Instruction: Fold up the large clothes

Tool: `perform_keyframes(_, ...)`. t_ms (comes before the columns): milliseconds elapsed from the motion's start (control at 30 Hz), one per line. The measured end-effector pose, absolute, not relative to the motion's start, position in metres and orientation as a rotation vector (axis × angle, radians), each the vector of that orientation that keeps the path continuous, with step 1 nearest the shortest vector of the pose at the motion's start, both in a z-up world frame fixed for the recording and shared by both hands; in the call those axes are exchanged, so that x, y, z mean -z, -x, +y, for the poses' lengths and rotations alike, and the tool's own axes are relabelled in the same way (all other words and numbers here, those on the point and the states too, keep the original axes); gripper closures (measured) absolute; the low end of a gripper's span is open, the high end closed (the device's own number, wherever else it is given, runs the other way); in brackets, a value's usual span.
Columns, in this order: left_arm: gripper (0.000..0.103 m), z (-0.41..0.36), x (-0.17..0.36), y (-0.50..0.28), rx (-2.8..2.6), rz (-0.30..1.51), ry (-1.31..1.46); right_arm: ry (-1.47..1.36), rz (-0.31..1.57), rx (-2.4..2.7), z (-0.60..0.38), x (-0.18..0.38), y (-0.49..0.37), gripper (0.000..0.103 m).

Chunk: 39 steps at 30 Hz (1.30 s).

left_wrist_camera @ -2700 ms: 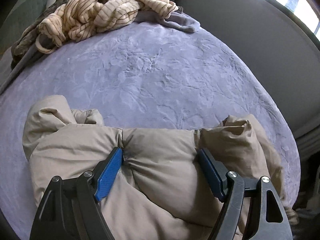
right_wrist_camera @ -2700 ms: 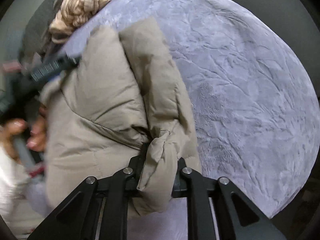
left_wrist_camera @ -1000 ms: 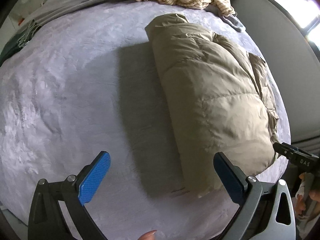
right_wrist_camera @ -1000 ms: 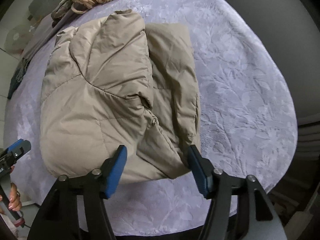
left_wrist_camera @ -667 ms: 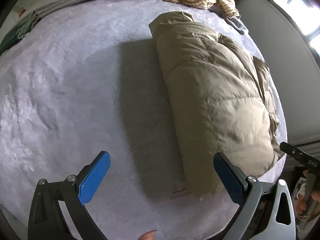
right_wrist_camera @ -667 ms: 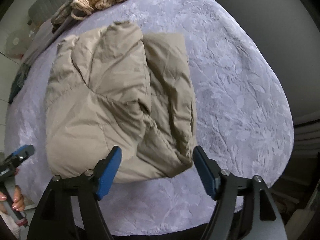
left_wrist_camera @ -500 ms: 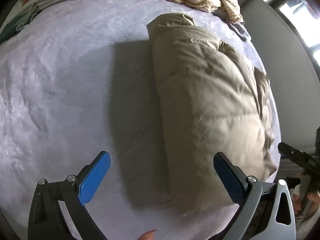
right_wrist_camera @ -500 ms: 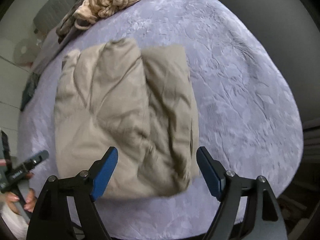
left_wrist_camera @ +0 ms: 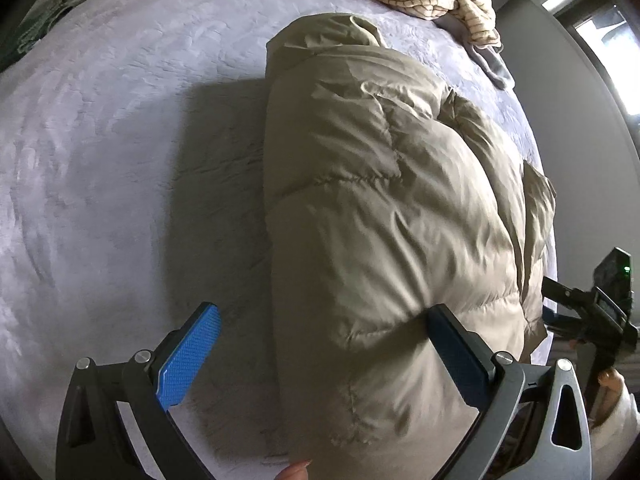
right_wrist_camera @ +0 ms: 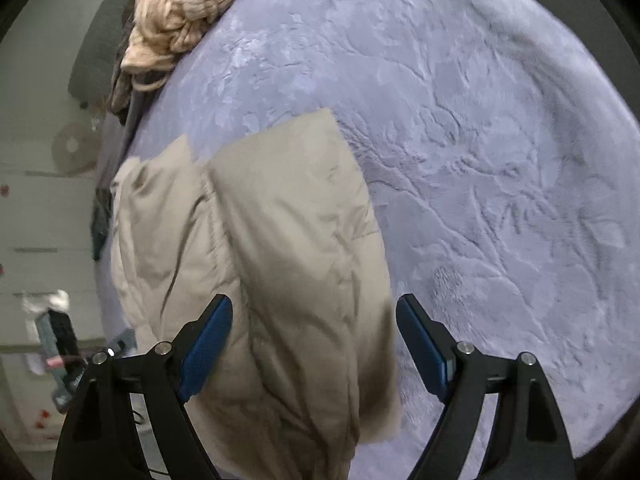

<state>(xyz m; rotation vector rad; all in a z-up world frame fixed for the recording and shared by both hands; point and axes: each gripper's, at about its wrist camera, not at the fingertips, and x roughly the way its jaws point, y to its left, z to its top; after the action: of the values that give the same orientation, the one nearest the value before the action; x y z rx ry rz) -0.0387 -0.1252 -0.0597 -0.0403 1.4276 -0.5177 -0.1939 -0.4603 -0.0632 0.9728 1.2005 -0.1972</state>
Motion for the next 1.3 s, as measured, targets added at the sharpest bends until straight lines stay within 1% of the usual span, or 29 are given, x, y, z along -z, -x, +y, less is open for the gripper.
perform_keyframes(267,0.000,-0.128,0.060,0.032,0.522,1.446,0.040,-1.178,1.163,0.134,-0.475,0.099,0.189,0.015)
perform_keyframes(400,0.000,-0.131,0.061,0.032,0.527,1.451,0.036,-1.235,1.159,0.117,-0.477,0.111,0.184,0.015)
perform_keyframes(467,0.000,-0.134,0.061,0.031,0.529,1.453,0.034,-1.258,1.153,0.096,-0.476,0.115,0.182,0.000)
perform_keyframes(633,0.000,-0.137,0.063,0.031,0.533,1.459,0.034,-1.324,1.097,0.041,-0.474,0.117,0.180,0.000)
perform_keyframes(800,0.000,-0.141,0.064,0.030,0.552,1.458,0.038,-1.255,1.106,-0.029,-0.470,0.101,0.171,0.000)
perform_keyframes(933,0.000,-0.136,0.057,0.023,0.605,1.432,0.114,-1.093,1.164,-0.073,-0.459,0.081,0.156,0.000)
perform_keyframes(1033,0.000,-0.130,0.058,0.010,0.641,1.417,0.176,-0.929,1.242,-0.113,-0.444,0.069,0.144,0.000)
perform_keyframes(1133,0.000,-0.133,0.075,-0.002,0.696,1.454,0.199,-0.849,1.295,-0.134,-0.435,0.070,0.132,0.000)
perform_keyframes(1300,0.000,-0.135,0.107,-0.013,0.812,1.539,0.322,-0.850,1.350,-0.130,-0.440,0.088,0.119,0.000)
